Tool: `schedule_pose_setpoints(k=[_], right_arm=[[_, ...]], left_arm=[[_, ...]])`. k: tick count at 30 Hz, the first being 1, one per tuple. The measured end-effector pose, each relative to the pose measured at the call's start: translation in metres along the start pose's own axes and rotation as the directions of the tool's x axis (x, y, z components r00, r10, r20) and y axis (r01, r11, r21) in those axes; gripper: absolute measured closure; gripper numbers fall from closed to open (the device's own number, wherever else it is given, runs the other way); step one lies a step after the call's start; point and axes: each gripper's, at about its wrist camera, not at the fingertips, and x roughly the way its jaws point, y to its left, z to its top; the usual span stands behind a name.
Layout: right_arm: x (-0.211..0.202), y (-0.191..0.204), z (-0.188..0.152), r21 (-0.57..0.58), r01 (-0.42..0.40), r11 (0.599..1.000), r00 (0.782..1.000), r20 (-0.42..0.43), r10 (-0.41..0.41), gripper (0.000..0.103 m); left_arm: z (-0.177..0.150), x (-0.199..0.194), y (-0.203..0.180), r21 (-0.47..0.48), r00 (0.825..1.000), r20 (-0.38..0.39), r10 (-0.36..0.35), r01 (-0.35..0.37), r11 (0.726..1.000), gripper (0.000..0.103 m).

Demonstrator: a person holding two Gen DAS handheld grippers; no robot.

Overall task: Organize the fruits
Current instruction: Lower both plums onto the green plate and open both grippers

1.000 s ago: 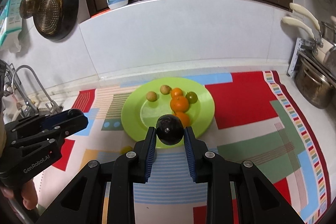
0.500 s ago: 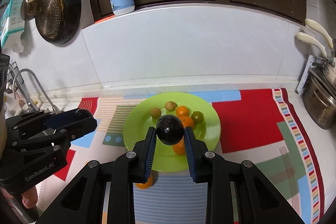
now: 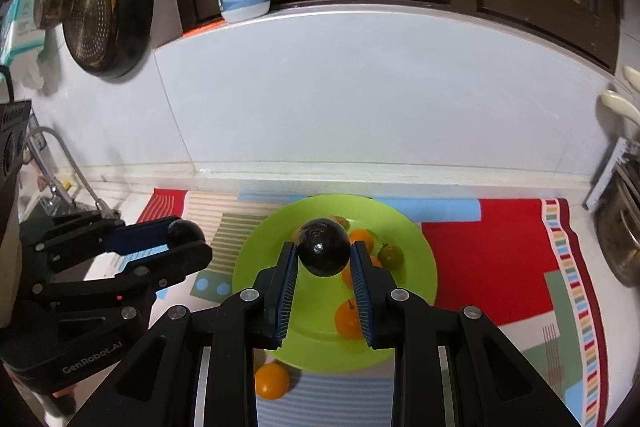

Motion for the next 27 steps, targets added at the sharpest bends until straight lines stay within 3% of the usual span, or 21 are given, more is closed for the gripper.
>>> schedule_pose_setpoints(k=[9,17,27], right_arm=[[0.042,-0.001,0.006,-0.050,-0.055,0.997,0.995,-0.084,0.051,0.075],[0.076,-0.006,0.007,-0.078,-0.081,0.994,0.988,-0.135,0.070,0.075],[0.102,-0.012,-0.001,-0.075,-0.091,0.993,0.980,-0.182,0.076,0.075]], left_arm=[[0.002,0.038,0.011,0.037,0.998,-0.040,-0.046,0.048,0.998,0.074],[-0.003,0.075,0.014,0.087,0.996,-0.085,-0.033,0.040,0.995,0.074],[-0.007,0.102,0.016,0.083,0.991,-0.128,-0.042,0.053,0.995,0.074]])
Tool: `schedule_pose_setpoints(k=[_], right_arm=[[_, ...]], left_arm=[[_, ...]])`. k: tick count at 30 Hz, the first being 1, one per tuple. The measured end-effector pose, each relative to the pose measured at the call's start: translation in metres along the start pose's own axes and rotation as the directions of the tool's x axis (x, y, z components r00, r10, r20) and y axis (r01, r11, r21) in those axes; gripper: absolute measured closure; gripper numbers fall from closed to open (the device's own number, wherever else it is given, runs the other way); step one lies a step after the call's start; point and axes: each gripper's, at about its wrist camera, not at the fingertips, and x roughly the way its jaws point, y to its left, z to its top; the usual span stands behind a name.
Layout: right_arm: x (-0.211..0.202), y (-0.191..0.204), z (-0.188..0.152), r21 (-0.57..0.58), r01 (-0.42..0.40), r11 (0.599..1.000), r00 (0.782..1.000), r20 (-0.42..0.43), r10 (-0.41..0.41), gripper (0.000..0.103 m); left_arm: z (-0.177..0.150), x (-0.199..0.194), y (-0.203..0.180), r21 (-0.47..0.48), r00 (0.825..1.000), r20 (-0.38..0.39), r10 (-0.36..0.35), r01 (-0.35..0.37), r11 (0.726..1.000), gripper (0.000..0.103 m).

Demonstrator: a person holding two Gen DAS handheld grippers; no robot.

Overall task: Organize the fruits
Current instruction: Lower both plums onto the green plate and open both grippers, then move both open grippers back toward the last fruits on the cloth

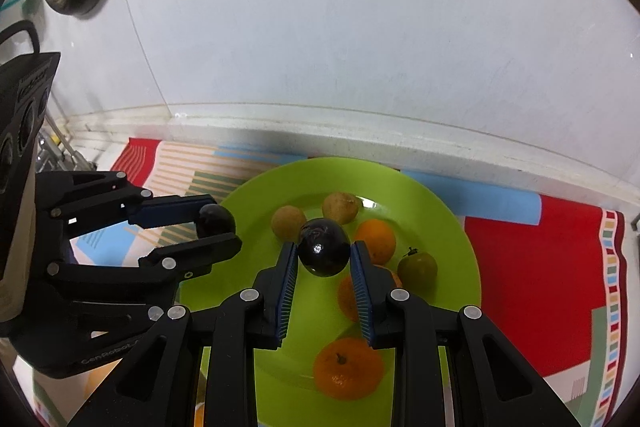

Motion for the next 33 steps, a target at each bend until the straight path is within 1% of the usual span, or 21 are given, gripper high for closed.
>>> schedule_pose_setpoints(k=[4,6,7,8,12,13,15,18,19,20,24,25,27,28,33], right_arm=[[0.004,-0.001,0.000,0.004,0.000,1.000,1.000,-0.002,0.000,0.075],[0.006,-0.002,0.001,0.012,-0.003,1.000,1.000,-0.009,0.003,0.073],[0.006,-0.003,0.001,0.019,-0.002,1.000,1.000,-0.008,0.003,0.067],[0.003,-0.004,0.001,0.024,0.004,1.000,1.000,-0.001,-0.004,0.062],[-0.008,-0.005,0.000,0.022,0.032,0.999,0.999,0.022,-0.033,0.062],[-0.013,-0.006,0.000,0.037,0.018,0.999,0.999,-0.043,-0.016,0.062],[-0.023,-0.004,-0.001,0.033,0.031,0.999,0.999,-0.024,-0.031,0.062],[-0.037,0.000,-0.002,0.024,0.042,0.999,0.999,-0.003,-0.042,0.062],[-0.043,0.002,-0.003,0.019,0.046,0.999,0.999,0.005,-0.046,0.062],[-0.048,0.004,-0.004,0.013,0.047,0.999,0.999,0.014,-0.047,0.062],[-0.073,0.015,-0.010,-0.013,0.046,0.999,0.998,0.050,-0.046,0.062],[-0.078,0.017,-0.012,-0.018,0.043,0.999,0.997,0.058,-0.042,0.062],[-0.091,0.023,-0.016,-0.026,0.043,0.999,0.996,0.079,-0.041,0.055],[-0.096,0.026,-0.018,-0.028,0.044,0.999,0.995,0.090,-0.042,0.049],[-0.118,0.039,-0.029,-0.045,0.041,0.998,0.992,0.124,-0.035,0.048]], left_arm=[[-0.001,0.004,0.000,0.003,1.000,-0.006,0.010,-0.010,1.000,0.074],[-0.001,0.004,0.000,0.010,1.000,-0.004,0.026,-0.026,1.000,0.063],[-0.001,0.003,-0.001,0.012,0.999,0.003,0.036,-0.036,0.999,0.058],[-0.002,0.000,0.000,0.014,0.999,0.014,0.047,-0.048,0.999,0.058],[-0.005,-0.013,0.001,0.014,0.997,0.034,0.064,-0.064,0.998,0.058],[-0.007,-0.019,0.000,0.015,0.997,0.042,0.067,-0.068,0.998,0.057],[-0.010,-0.029,-0.001,0.015,0.996,0.057,0.074,-0.075,0.997,0.053],[-0.015,-0.047,-0.003,0.014,0.993,0.082,0.079,-0.081,0.997,0.052],[-0.017,-0.054,-0.004,0.009,0.993,0.090,0.079,-0.081,0.997,0.050],[-0.018,-0.059,-0.004,0.006,0.993,0.095,0.076,-0.077,0.997,0.048],[-0.026,-0.086,-0.009,0.004,0.987,0.138,0.077,-0.078,0.997,0.047],[-0.028,-0.091,-0.010,0.006,0.986,0.147,0.078,-0.080,0.997,0.044],[-0.033,-0.104,-0.015,0.012,0.982,0.169,0.084,-0.087,0.996,0.042],[-0.035,-0.111,-0.018,0.016,0.980,0.180,0.086,-0.090,0.996,0.041],[-0.048,-0.130,-0.027,0.039,0.975,0.203,0.091,-0.101,0.994,0.037]])
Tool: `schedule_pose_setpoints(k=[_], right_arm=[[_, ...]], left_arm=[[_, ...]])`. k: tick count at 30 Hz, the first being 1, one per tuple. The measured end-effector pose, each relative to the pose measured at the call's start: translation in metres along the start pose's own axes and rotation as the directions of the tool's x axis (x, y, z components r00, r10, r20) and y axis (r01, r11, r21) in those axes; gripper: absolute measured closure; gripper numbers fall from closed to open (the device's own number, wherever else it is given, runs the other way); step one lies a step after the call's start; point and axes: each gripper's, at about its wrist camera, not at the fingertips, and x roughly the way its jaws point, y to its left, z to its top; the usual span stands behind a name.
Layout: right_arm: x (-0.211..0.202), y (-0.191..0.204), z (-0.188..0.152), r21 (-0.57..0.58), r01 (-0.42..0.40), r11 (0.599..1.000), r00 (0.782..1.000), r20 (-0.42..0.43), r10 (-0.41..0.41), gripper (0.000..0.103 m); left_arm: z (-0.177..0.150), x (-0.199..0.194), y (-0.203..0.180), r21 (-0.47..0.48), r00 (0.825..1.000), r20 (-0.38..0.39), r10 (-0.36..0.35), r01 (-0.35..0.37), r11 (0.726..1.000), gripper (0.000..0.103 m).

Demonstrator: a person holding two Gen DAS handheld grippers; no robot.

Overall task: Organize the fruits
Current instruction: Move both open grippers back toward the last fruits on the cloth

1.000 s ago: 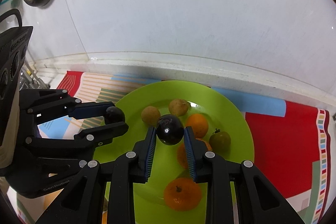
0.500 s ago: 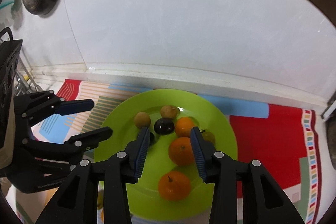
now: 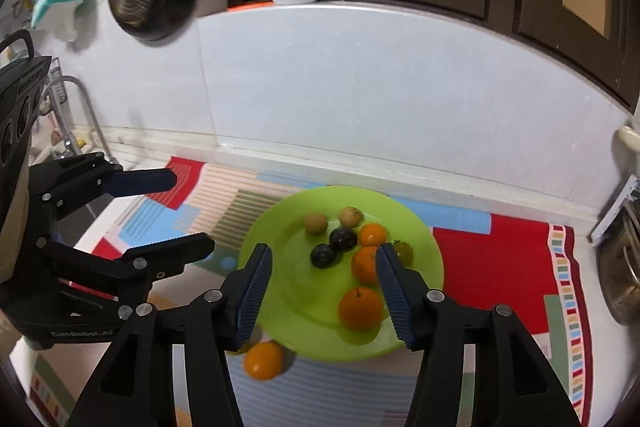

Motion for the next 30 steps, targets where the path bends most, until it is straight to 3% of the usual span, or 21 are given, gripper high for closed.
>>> schedule_pose_setpoints(k=[12,20,30], right_arm=[[-0.018,0.025,-0.027,-0.104,0.008,0.995,1.000,-0.025,-0.010,0.048],[-0.004,0.032,-0.046,-0.139,-0.028,0.990,0.993,-0.115,0.012,0.048],[0.027,0.033,-0.063,-0.168,-0.103,0.980,0.966,-0.254,0.058,0.048]], left_arm=[[-0.031,-0.015,-0.021,0.104,0.999,0.004,-0.041,0.040,0.994,0.037],[-0.051,0.002,-0.033,0.163,0.993,-0.079,-0.093,0.105,0.981,0.037],[-0.061,0.031,-0.035,0.199,0.973,-0.173,-0.156,0.189,0.962,0.040]])
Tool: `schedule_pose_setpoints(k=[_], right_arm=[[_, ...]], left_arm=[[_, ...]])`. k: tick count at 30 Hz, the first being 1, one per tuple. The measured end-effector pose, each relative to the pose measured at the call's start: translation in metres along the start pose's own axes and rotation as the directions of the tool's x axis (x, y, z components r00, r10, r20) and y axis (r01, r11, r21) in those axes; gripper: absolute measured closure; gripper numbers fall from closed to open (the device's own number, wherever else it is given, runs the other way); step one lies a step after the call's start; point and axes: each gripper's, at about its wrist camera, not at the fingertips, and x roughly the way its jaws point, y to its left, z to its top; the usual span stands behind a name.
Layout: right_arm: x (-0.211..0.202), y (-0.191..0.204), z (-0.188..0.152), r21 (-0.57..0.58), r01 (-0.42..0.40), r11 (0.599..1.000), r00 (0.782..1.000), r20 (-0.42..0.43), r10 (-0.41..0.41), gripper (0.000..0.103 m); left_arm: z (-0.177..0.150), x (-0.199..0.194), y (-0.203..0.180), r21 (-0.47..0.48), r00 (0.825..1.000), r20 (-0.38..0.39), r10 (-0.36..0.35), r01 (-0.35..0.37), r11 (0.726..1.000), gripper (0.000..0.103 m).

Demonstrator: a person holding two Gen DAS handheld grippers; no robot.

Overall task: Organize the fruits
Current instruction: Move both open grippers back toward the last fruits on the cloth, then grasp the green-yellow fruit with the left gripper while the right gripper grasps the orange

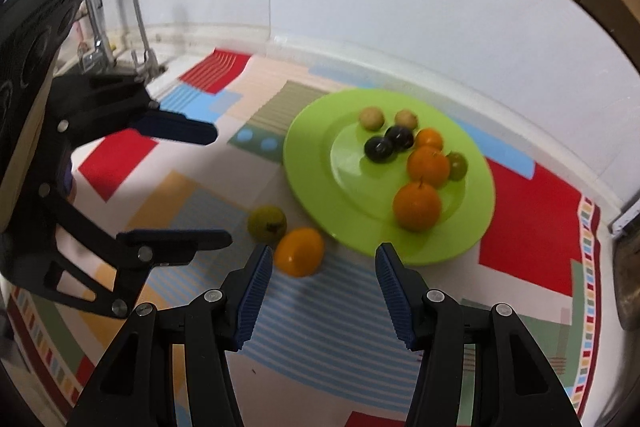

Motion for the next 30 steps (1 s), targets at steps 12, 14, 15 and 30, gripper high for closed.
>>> schedule_pose_setpoints(k=[12,14,15,30], right_arm=[[0.031,-0.001,-0.003,-0.008,-0.086,0.996,0.995,-0.057,0.086,0.049],[0.035,-0.001,-0.003,-0.012,-0.093,0.996,0.994,-0.063,0.092,0.049],[0.036,-0.001,-0.003,-0.015,-0.096,0.995,0.993,-0.065,0.095,0.050],[0.046,-0.006,-0.005,0.017,-0.151,0.988,0.987,-0.061,0.152,0.067]], left_arm=[[-0.005,0.027,0.001,0.030,0.996,-0.046,-0.072,0.073,0.997,0.056],[-0.004,0.031,0.002,0.030,0.995,-0.055,-0.082,0.084,0.996,0.058],[-0.004,0.033,0.002,0.028,0.994,-0.060,-0.090,0.091,0.995,0.059],[-0.001,0.046,0.008,-0.051,0.986,-0.078,-0.144,0.141,0.989,0.075]])
